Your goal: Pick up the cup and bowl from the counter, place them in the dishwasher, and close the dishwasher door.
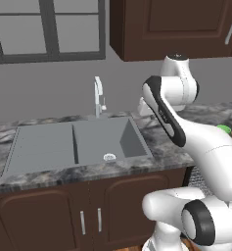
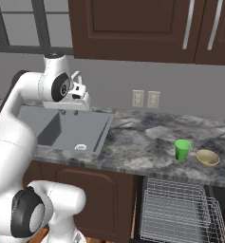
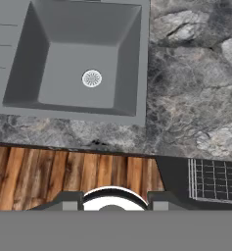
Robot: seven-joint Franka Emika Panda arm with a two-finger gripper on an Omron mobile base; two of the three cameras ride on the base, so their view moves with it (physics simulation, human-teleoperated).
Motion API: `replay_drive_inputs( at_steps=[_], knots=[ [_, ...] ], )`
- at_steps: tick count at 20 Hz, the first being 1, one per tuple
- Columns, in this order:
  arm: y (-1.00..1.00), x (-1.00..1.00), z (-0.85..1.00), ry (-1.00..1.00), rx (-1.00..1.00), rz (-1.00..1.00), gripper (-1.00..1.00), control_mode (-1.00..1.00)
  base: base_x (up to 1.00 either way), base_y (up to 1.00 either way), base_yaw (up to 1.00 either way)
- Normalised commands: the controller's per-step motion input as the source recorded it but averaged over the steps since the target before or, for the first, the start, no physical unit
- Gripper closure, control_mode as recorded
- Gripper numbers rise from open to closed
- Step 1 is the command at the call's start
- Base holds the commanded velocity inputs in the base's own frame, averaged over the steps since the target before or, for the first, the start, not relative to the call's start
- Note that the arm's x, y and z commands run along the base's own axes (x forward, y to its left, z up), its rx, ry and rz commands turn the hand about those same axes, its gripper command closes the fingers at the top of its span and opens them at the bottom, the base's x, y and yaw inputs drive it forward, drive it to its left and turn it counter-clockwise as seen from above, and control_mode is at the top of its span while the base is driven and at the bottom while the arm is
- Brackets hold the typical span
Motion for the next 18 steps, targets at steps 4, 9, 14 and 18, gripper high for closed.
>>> replay_drive_inputs(
  at_steps=[4,9,14,18],
  knots=[
    [0.00,-0.17,0.00,-0.02,0.00,0.00,-1.00,-1.00,0.00,0.00,0.00],
    [0.00,-0.38,-0.02,-0.06,0.00,0.00,-1.00,-1.00,0.00,0.00,0.00],
    [-0.09,-0.29,-0.17,-0.03,-0.02,0.00,-1.00,-1.00,0.00,0.00,0.00],
    [-0.24,-0.10,-0.25,0.00,-0.06,0.00,-1.00,-1.00,0.00,0.00,0.00]
  ],
)
